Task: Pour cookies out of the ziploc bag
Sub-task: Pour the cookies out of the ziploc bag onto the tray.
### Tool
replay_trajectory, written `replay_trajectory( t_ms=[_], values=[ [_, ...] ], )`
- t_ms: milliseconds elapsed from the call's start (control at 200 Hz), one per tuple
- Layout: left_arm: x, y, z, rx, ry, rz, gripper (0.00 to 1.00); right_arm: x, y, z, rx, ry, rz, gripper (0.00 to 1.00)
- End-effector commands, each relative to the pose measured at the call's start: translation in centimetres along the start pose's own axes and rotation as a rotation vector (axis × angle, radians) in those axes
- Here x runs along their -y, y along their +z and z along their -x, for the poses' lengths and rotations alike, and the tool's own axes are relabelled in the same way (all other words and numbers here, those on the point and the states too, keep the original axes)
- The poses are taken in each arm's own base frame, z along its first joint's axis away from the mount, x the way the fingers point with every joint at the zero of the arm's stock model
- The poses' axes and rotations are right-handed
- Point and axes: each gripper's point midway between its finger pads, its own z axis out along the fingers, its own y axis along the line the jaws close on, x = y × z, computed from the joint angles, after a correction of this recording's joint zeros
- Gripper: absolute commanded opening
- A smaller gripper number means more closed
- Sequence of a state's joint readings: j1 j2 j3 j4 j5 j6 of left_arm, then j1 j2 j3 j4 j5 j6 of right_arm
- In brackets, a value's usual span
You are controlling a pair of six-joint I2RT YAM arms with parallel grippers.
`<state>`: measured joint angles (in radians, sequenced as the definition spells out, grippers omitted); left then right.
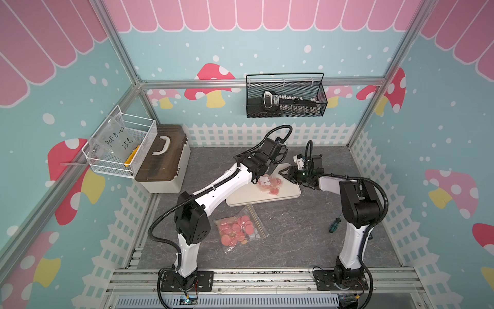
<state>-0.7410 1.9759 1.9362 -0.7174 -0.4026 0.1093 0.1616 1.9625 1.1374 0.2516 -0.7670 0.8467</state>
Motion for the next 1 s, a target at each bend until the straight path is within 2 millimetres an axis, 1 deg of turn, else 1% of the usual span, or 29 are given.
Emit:
replay_trajectory(
  t_ms=[0,10,25,135,245,305,405,495,675,770,996],
  values=[
    [0.0,0.1,0.3,0.005,-0.002,0.010,0.00,-0.6,-1.1,-1.0,-0.011,0.013,0.012,0.51],
    [0.0,0.0,0.3,0.005,-0.003,0.011,0.00,-1.3,-1.5,-0.9,-0.003,0.001,0.019,0.51],
    [-0.1,0.0,0.3,0.004,-0.003,0.012,0.00,-1.5,-1.7,-0.9,0.000,-0.003,0.019,0.51],
    [-0.1,0.1,0.2,0.002,-0.012,0.018,0.00,-1.4,-2.2,-1.7,-0.004,-0.003,0.015,0.53],
    [0.1,-0.1,0.5,0.010,-0.006,0.015,0.00,-1.4,-2.3,-1.9,-0.003,0.001,0.017,0.53],
    [0.0,-0.3,0.6,0.013,0.002,0.028,0.00,-1.6,-2.3,-1.9,-0.006,0.011,0.028,0.53],
    [-0.4,-0.4,0.6,0.011,0.011,0.052,0.00,-2.6,-2.3,-1.9,-0.005,0.027,0.080,0.53],
    [-0.7,-0.4,0.7,0.011,0.017,0.067,0.00,-2.6,-2.5,-2.1,0.002,0.033,0.073,0.53],
    [-1.2,-0.9,0.8,0.013,0.015,0.083,0.00,-2.7,-2.1,-2.9,-0.015,0.034,0.078,0.53],
    [-1.5,-1.3,1.1,0.022,0.014,0.092,0.00,-2.6,-2.1,-2.9,-0.013,0.035,0.074,0.53],
    [-2.3,-1.6,1.0,0.017,0.037,0.131,0.00,-2.9,-2.0,-2.8,-0.012,0.029,0.078,0.53]
  ],
)
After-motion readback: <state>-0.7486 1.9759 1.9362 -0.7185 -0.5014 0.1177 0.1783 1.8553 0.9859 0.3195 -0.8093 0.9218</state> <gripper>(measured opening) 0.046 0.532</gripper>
